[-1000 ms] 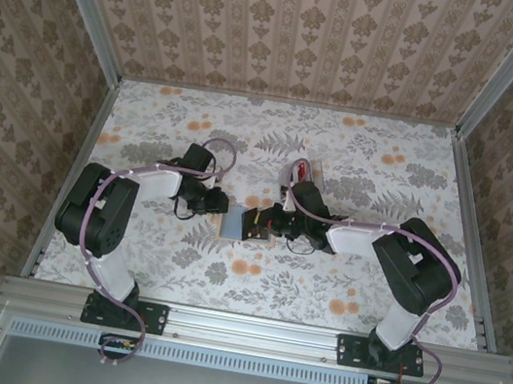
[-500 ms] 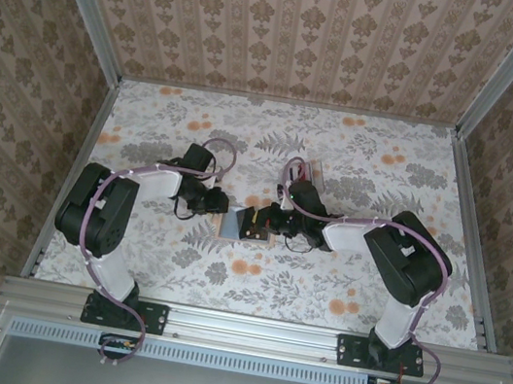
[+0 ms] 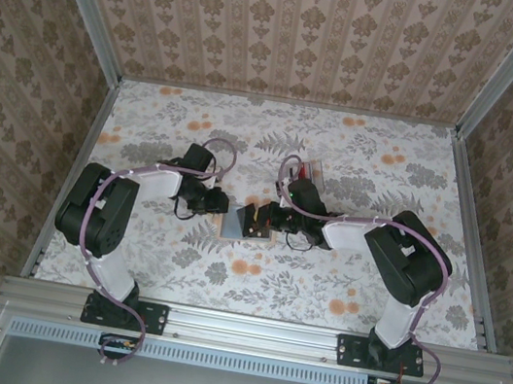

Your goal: Put the credit cards into the card holder

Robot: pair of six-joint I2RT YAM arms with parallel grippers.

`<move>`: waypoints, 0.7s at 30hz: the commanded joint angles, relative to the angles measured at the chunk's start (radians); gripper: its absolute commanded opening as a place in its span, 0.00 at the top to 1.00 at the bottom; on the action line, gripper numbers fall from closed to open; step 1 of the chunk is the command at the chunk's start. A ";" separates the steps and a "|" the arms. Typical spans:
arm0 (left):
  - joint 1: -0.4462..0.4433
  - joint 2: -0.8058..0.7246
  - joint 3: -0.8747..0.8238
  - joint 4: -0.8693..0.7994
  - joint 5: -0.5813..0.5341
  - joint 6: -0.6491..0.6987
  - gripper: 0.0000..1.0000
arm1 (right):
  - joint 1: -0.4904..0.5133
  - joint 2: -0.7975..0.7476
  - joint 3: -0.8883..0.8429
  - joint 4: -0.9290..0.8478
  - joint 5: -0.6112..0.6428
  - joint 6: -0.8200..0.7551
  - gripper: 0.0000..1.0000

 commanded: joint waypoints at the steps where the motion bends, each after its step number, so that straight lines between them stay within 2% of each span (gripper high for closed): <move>1: -0.038 0.037 -0.009 -0.035 0.026 -0.018 0.74 | -0.004 0.027 0.019 0.024 0.035 -0.014 1.00; 11: -0.041 0.038 -0.008 -0.037 0.024 -0.018 0.74 | -0.001 -0.032 -0.085 0.124 0.076 0.139 1.00; 21: -0.046 0.032 -0.011 -0.034 0.020 -0.023 0.75 | 0.005 0.021 -0.155 0.300 0.082 0.219 1.00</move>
